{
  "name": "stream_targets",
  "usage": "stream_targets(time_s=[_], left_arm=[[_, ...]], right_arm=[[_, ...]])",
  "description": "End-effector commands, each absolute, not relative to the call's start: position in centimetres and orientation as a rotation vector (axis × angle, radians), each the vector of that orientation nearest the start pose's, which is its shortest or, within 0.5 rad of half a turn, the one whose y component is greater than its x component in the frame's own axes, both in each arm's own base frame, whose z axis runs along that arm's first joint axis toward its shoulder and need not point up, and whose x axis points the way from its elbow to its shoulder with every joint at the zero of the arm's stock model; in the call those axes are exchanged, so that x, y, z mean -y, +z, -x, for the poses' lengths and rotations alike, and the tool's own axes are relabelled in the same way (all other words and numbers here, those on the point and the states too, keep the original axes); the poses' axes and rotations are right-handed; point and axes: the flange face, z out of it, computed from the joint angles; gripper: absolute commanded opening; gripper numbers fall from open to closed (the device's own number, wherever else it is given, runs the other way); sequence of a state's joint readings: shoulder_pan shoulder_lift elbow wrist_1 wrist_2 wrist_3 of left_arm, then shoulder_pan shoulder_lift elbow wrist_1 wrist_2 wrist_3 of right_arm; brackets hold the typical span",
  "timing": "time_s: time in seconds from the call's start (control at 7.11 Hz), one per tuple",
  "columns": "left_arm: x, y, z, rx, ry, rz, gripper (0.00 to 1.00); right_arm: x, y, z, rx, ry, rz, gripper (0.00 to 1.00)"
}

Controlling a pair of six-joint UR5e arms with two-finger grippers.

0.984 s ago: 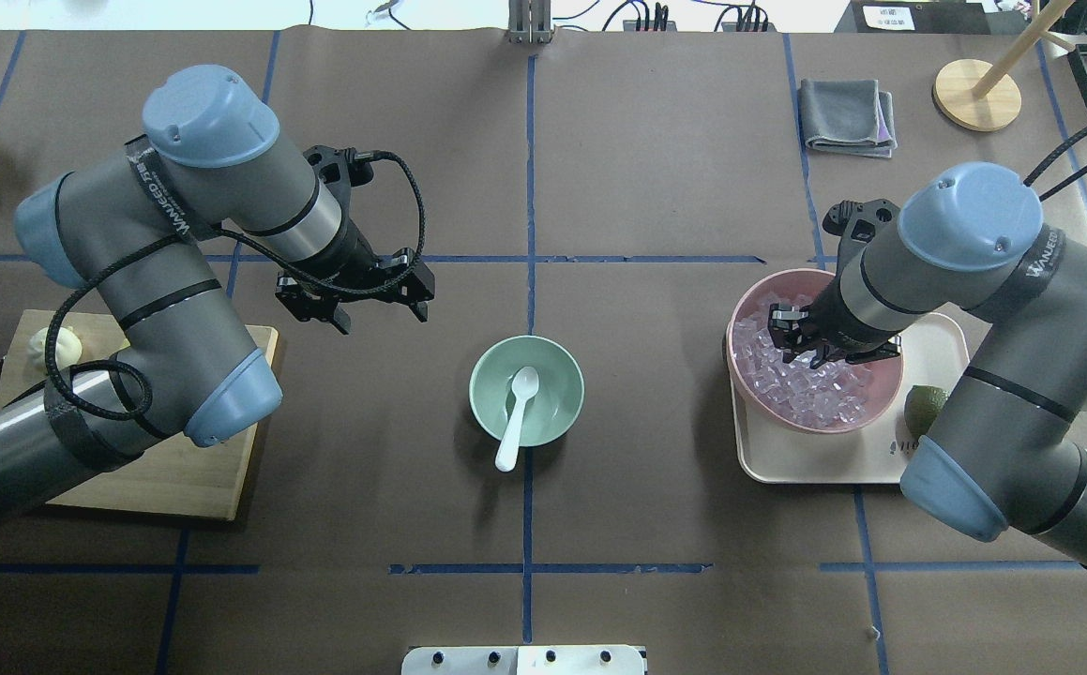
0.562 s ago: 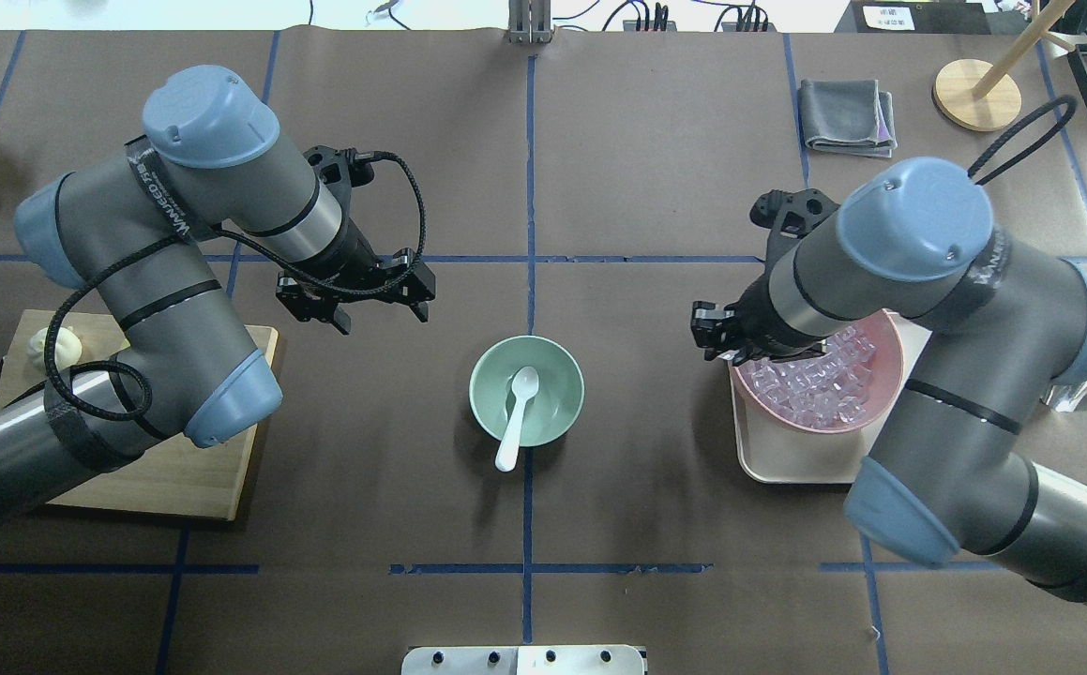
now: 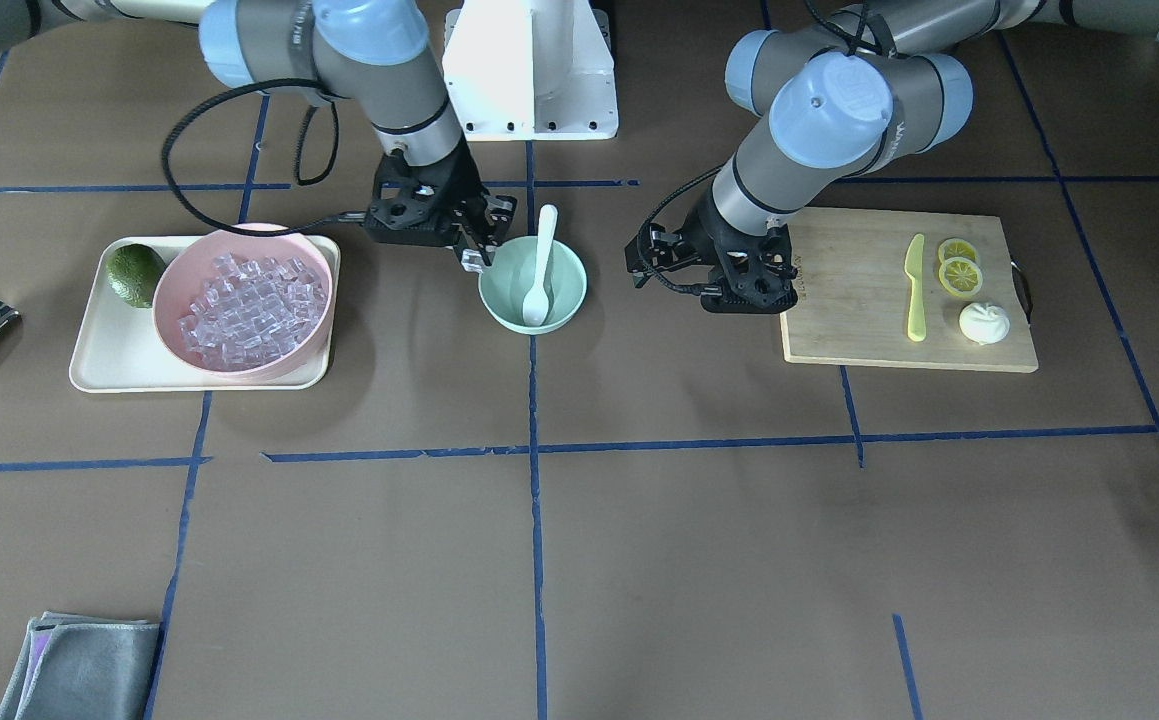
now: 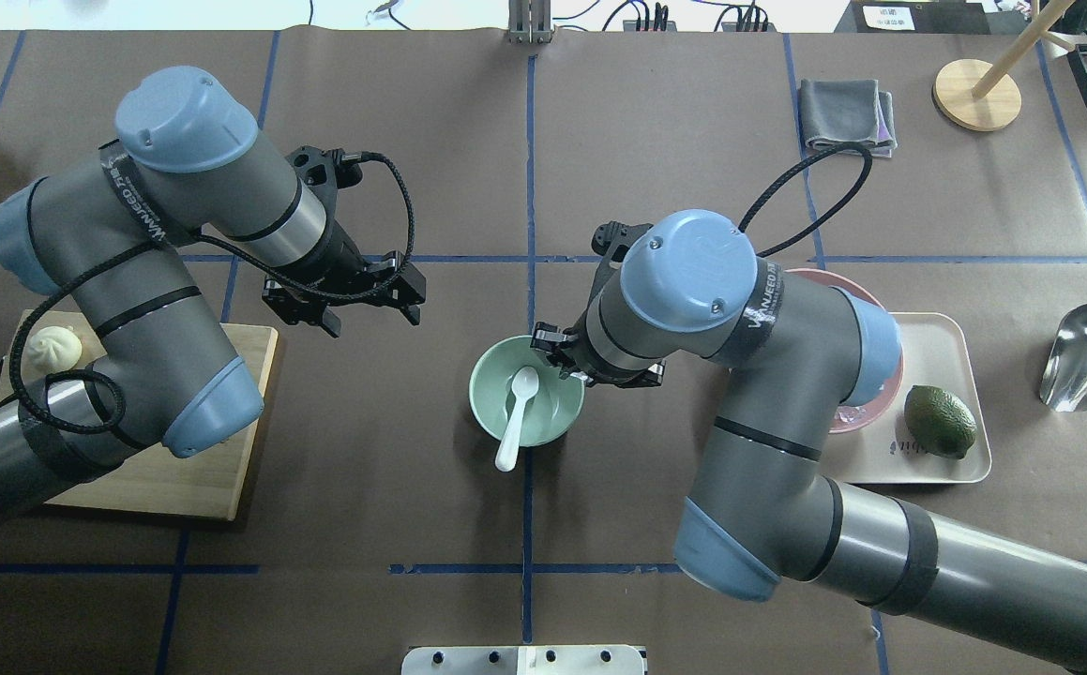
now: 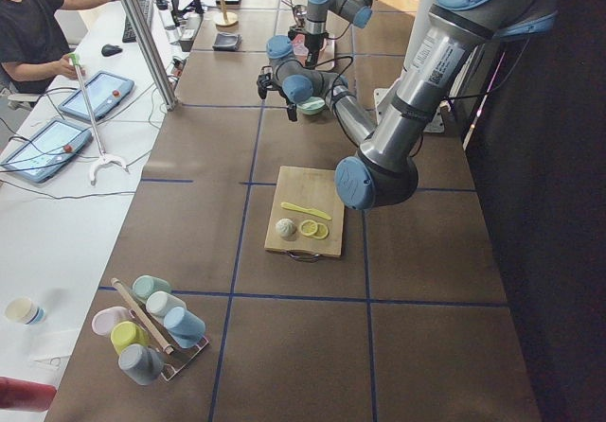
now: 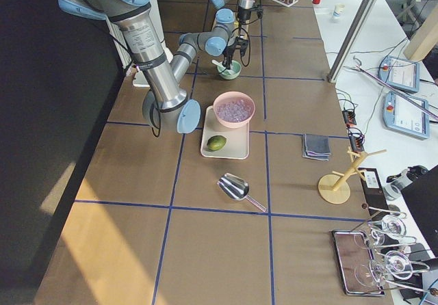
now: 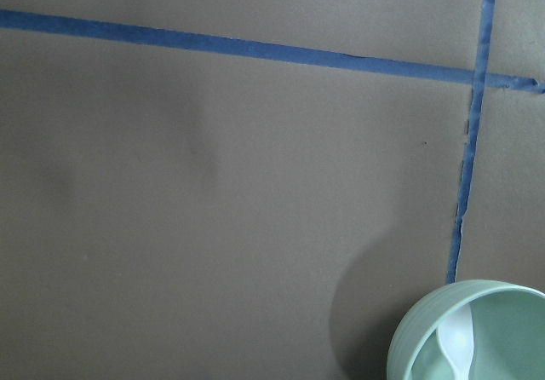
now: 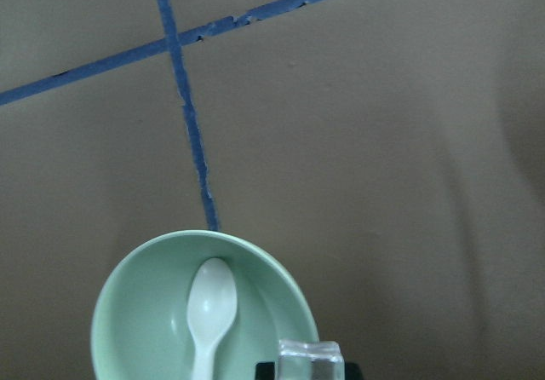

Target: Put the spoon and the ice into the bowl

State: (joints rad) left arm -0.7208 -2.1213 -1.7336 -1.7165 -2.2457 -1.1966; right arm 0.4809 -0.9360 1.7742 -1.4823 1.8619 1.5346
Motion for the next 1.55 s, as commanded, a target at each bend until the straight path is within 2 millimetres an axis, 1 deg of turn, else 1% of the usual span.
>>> stream_targets(time_s=[0.0, 0.14, 0.28, 0.42, 0.56, 0.7, 0.84, 0.98, 1.12, 1.27, 1.41], left_arm=[[47.5, 24.2, -43.3, -1.034, -0.024, 0.107, 0.99], [47.4, 24.0, -43.2, -1.037, -0.026, 0.107, 0.99], [47.4, 24.0, -43.2, -1.038, -0.027, 0.107, 0.99], [47.4, 24.0, -43.1, -1.038, -0.027, 0.107, 0.99], [47.4, 24.0, -43.1, -1.038, -0.027, 0.107, 0.99], [47.6, 24.1, -42.9, -1.037, -0.029, 0.104, 0.99], [47.7, 24.8, -41.7, -1.036, -0.036, 0.094, 0.99], [46.2, 26.5, -39.7, -1.030, -0.034, 0.090, 0.99], [45.7, 28.7, -36.0, -1.021, -0.015, 0.061, 0.99], [44.3, 31.8, -32.3, -0.997, 0.041, 0.019, 0.99], [43.5, 35.1, -28.0, -0.962, 0.060, -0.009, 0.99]], right_arm=[[39.2, 19.5, 55.6, 0.994, 0.277, 0.024, 0.10], [39.3, 19.3, 55.8, 0.995, 0.276, 0.023, 0.41], [39.7, 19.0, 56.6, 0.990, 0.280, 0.027, 0.50], [39.7, 19.0, 56.7, 0.990, 0.283, 0.028, 0.99], [39.6, 18.6, 56.3, 0.998, 0.282, 0.026, 1.00], [40.2, 17.7, 53.4, 1.027, 0.292, 0.013, 1.00], [40.8, 20.1, 48.5, 1.037, 0.302, 0.043, 1.00], [42.6, 22.9, 41.5, 1.046, 0.322, 0.091, 1.00], [45.4, 24.8, 34.7, 1.068, 0.298, 0.097, 1.00], [47.6, 28.6, 27.4, 1.072, 0.257, 0.092, 1.00], [48.8, 33.8, 20.5, 1.053, 0.200, 0.047, 1.00]])
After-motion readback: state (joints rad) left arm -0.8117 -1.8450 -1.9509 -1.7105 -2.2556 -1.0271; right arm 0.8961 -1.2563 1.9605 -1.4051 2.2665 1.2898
